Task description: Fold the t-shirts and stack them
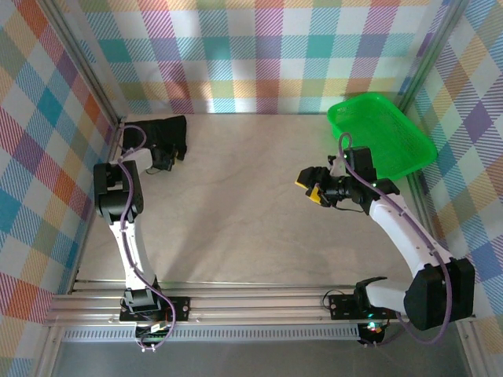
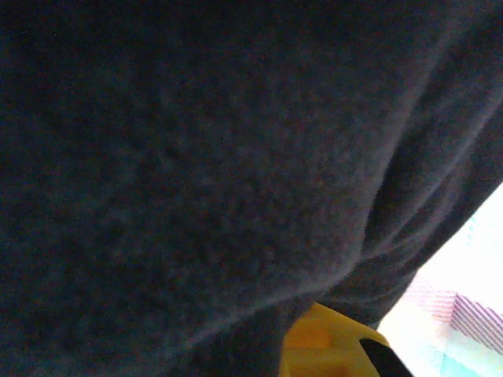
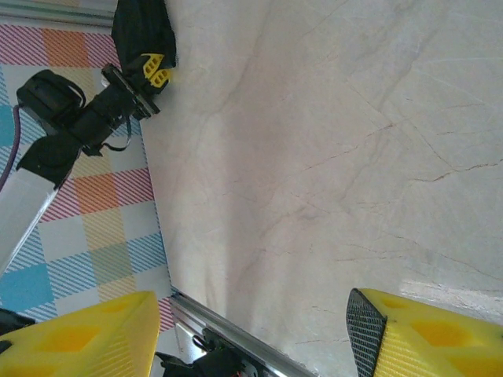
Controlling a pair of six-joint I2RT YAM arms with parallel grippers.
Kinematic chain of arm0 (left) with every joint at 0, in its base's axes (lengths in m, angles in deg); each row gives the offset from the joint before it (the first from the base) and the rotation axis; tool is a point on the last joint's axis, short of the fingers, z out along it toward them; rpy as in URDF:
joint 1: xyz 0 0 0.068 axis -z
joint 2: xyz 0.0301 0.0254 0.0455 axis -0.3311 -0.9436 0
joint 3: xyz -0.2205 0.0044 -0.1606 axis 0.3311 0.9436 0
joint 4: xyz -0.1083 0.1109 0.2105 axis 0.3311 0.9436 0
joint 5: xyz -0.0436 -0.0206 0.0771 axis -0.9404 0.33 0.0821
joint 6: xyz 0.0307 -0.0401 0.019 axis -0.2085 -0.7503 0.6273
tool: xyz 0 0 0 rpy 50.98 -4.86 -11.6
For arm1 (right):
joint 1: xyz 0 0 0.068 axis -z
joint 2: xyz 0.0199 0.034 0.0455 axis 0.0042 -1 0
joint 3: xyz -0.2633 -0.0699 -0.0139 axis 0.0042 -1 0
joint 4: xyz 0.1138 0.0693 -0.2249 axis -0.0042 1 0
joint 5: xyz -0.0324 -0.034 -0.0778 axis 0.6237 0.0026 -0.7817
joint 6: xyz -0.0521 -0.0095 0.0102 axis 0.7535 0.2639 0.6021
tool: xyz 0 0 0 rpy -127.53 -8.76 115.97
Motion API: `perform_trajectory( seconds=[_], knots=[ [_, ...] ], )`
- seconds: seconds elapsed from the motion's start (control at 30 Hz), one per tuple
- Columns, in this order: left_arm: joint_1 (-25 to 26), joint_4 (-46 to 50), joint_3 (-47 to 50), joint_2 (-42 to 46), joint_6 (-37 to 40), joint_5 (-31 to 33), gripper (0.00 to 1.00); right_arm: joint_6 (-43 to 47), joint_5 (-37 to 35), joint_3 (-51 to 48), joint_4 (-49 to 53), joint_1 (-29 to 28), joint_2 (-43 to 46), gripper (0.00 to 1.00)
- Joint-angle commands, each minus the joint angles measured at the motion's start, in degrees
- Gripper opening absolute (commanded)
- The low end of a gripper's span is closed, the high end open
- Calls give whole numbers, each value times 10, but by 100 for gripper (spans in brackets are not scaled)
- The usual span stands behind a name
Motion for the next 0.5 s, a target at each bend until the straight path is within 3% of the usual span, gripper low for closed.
perform_trajectory(
  seconds=[0.0, 0.3, 0.33, 0.4, 0.47],
  knots=[
    [-19, 105, -47, -28, 85, -8, 0, 11, 18, 23, -9, 3, -5, 65],
    [-36, 128, -79, -25, 122, -10, 0, 9, 46, 24, -55, 3, -6, 65],
    [-35, 127, -77, -16, 119, -11, 8, 8, 49, 24, -63, 2, -5, 65],
    [-30, 124, -68, 13, 110, -14, 47, 5, 42, 25, -82, 2, 3, 67],
    [-18, 128, -56, 54, 111, -7, 73, -3, 30, 25, -107, 3, 14, 68]
  ],
)
